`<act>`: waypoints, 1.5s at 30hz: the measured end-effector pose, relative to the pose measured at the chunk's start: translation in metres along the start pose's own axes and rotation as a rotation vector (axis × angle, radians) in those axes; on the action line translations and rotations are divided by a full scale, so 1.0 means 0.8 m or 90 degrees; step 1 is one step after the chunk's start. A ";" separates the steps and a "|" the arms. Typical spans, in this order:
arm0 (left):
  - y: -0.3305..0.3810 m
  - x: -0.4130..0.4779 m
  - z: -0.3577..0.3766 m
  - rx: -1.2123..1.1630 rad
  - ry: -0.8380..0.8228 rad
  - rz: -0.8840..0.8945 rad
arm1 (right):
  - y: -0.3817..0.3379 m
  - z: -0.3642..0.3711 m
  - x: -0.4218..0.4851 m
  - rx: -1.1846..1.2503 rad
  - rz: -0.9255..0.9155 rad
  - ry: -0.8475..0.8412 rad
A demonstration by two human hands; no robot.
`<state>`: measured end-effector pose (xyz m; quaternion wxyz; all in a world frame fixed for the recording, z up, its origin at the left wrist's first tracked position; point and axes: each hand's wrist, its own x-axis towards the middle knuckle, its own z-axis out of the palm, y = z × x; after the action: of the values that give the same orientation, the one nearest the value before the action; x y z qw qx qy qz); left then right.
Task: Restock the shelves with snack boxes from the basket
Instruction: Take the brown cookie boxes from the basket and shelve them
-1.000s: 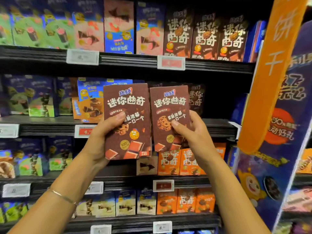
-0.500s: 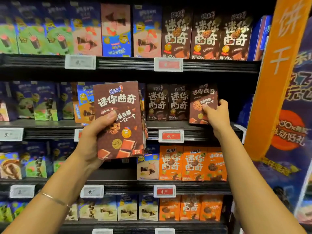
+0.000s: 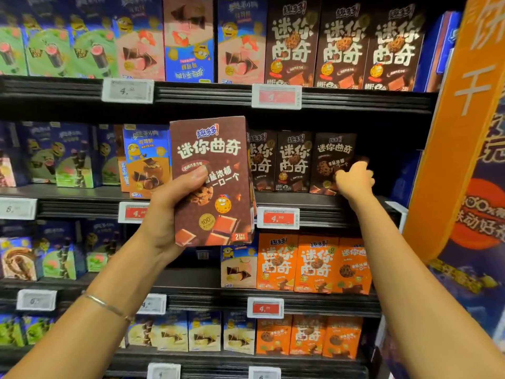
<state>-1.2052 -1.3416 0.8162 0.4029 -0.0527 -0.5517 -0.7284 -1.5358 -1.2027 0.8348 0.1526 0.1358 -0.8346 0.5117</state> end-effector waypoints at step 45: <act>-0.016 -0.018 -0.019 -0.005 0.030 -0.037 | -0.090 0.048 -0.226 0.555 -0.089 -0.263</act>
<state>-1.1984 -1.3459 0.7930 0.3942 -0.0213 -0.5405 -0.7430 -1.3469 -1.2561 0.8054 -0.0536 0.3418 -0.5443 0.7642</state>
